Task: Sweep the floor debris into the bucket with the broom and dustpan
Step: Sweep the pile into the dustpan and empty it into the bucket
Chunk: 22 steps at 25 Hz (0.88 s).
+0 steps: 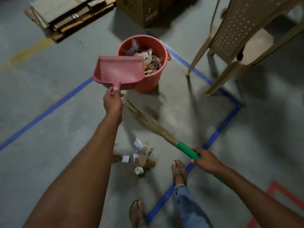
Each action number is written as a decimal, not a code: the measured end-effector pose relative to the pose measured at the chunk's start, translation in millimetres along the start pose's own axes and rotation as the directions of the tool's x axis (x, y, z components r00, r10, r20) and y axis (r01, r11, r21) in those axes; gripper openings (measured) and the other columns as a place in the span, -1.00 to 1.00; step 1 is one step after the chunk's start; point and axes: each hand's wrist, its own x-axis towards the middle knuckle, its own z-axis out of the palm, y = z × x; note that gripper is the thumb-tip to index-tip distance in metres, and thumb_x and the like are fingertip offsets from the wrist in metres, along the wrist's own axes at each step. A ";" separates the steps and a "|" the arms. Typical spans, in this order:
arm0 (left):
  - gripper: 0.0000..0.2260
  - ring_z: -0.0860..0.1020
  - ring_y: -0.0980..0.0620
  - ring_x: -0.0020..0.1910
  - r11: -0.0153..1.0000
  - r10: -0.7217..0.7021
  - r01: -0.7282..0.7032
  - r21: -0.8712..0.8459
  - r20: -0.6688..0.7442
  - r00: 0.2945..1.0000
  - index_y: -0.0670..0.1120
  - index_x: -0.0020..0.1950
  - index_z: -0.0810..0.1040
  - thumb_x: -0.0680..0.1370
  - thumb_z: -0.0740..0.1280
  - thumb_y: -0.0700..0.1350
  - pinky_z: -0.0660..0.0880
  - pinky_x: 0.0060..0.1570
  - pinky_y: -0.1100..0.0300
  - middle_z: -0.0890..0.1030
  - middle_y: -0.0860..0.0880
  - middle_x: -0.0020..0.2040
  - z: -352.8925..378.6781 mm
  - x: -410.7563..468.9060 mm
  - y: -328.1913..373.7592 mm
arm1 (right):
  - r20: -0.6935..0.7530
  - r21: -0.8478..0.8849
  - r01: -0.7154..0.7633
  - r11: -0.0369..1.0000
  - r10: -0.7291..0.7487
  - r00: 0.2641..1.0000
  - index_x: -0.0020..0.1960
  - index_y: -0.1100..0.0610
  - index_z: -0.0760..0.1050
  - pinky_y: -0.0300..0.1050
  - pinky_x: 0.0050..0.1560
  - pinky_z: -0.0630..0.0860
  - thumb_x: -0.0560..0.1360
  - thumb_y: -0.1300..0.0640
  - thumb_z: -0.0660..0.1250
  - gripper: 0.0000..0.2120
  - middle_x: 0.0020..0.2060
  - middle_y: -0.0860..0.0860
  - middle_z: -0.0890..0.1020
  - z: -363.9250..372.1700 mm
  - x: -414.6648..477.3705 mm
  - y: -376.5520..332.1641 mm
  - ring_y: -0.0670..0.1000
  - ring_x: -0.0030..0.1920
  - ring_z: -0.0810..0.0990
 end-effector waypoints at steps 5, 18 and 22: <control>-0.65 0.42 0.17 -0.50 0.992 -0.122 0.122 -0.022 0.013 0.992 -0.12 0.22 0.59 0.67 0.25 0.13 0.32 -0.54 0.33 0.64 0.00 -0.13 -118.9 -125.9 -96.1 | 0.180 0.446 -0.179 0.877 0.108 0.978 0.01 0.19 0.53 -0.08 -0.39 0.51 0.52 0.13 0.44 -0.84 -0.27 0.11 0.60 74.1 -74.7 -39.3 0.01 -0.42 0.54; -0.65 0.41 0.06 -0.40 0.969 -0.227 0.234 0.075 -0.097 0.969 -0.08 0.29 0.62 0.66 0.30 0.13 0.39 -0.41 0.19 0.67 -0.10 -0.09 -368.0 -338.5 -298.0 | 0.026 0.482 -0.150 0.863 0.157 0.987 0.05 0.09 0.44 -0.15 -0.48 0.44 0.58 -0.20 0.30 -0.66 -0.33 0.09 0.58 299.7 -235.4 11.0 0.04 -0.44 0.54; -0.68 0.44 0.04 -0.36 0.958 -0.240 0.260 0.117 -0.158 0.958 -0.05 0.31 0.61 0.67 0.30 0.09 0.42 -0.37 0.16 0.68 -0.09 -0.08 -433.7 -376.9 -345.5 | -0.064 0.158 -0.020 0.987 0.030 0.998 0.13 -0.01 0.41 -0.03 -0.17 0.53 0.58 -0.28 0.22 -0.65 -0.08 0.10 0.65 386.3 -280.3 35.2 0.17 -0.11 0.65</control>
